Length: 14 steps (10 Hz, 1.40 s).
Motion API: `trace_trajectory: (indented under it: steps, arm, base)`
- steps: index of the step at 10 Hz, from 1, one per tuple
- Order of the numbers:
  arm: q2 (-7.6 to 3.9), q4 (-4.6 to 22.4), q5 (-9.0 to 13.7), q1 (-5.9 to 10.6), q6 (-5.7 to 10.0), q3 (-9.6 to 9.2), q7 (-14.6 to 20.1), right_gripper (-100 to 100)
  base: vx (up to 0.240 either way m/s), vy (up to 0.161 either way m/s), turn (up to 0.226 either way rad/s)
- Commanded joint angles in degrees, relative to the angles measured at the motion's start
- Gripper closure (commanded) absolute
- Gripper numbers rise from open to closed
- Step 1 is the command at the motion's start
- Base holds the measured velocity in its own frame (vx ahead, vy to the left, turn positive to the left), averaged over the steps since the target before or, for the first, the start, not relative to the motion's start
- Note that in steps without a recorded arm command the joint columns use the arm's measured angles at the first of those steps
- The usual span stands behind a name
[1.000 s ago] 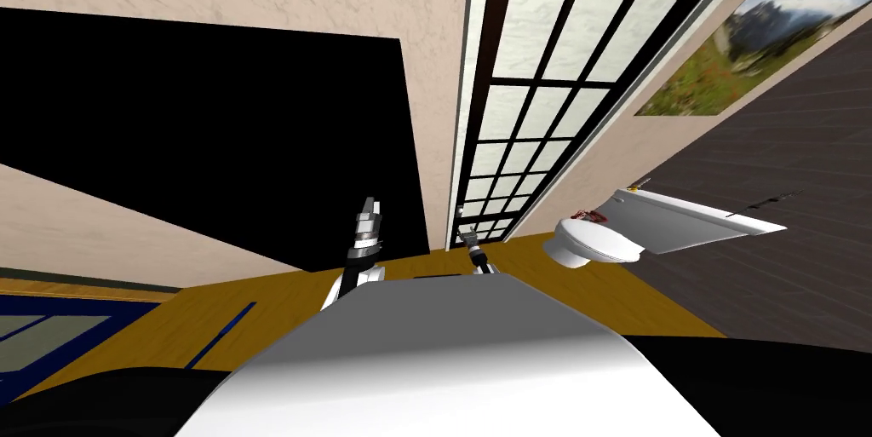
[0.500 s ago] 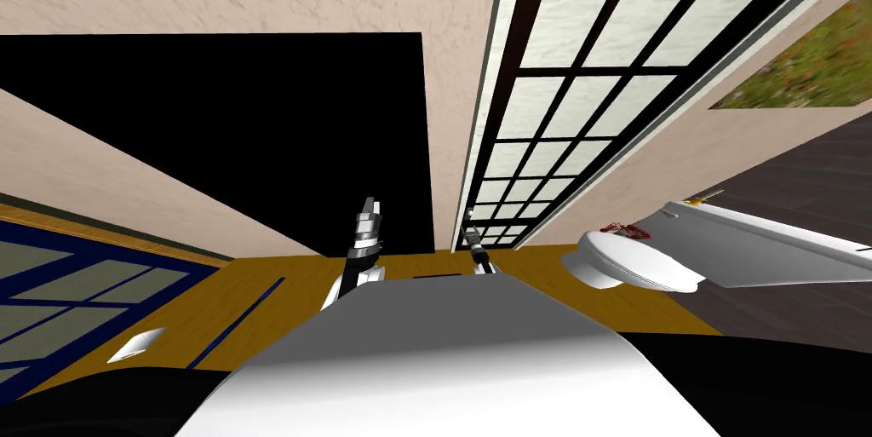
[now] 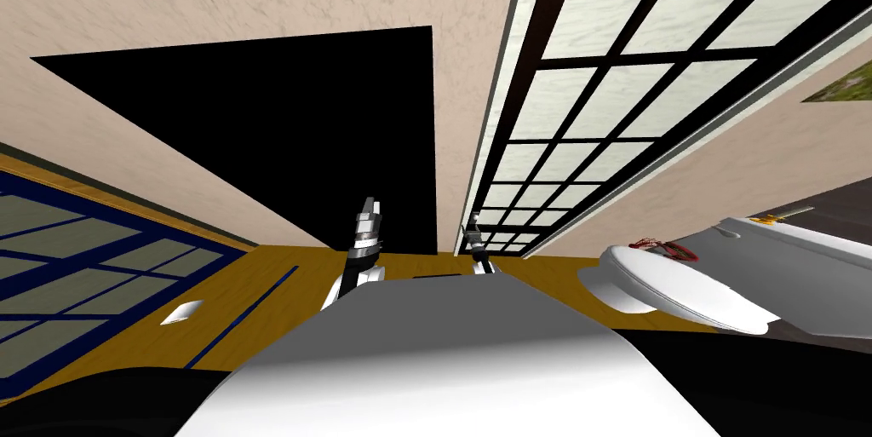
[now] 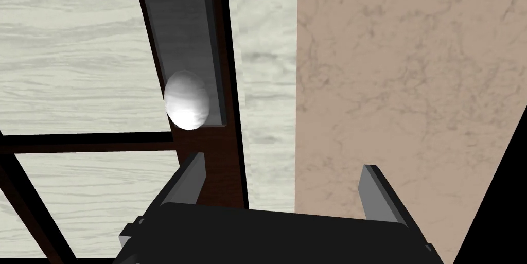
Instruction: Pull the door open
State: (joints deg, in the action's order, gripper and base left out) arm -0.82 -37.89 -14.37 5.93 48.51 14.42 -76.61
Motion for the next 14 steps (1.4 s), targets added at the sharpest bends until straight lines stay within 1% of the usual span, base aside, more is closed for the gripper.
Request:
trace_trajectory:
  steps: [1,2,3,4,5,7,8,9,13,14]
  arm:
    - [0.35,0.5,1.6,0.47,-0.09,0.25,-1.4,-100]
    - [0.83,1.5,3.4,1.22,-0.05,0.59,-2.9,-100]
    - [1.12,1.9,4.3,1.57,-0.04,0.75,-3.6,-100]
    - [1.74,2.8,5.8,2.2,-0.01,1.04,-4.8,-100]
    - [2.06,3.1,6.5,2.48,0.0,1.17,-5.4,-100]
    - [3.18,4.2,8.4,3.26,0.03,1.53,-6.9,-100]
    - [3.46,4.4,8.8,3.41,0.04,1.6,-7.2,-100]
    - [3.46,4.4,8.8,3.41,0.04,1.6,-7.2,-100]
    - [3.46,4.4,8.8,3.41,0.04,1.6,-7.2,-100]
    - [3.7,4.9,8.5,2.21,-0.4,0.98,-7.2,-100]
  base:
    - [0.066,-0.045,0.098]
    - [0.094,-0.086,0.148]
    - [0.093,-0.123,0.149]
    - [0.095,-0.15,0.086]
    - [0.096,-0.177,0.043]
    - [0.069,-0.189,0.015]
    - [0.078,-0.145,-0.018]
    - [0.057,-0.064,-0.056]
    - [-0.003,-0.006,-0.001]
    - [-0.028,0.025,0.029]
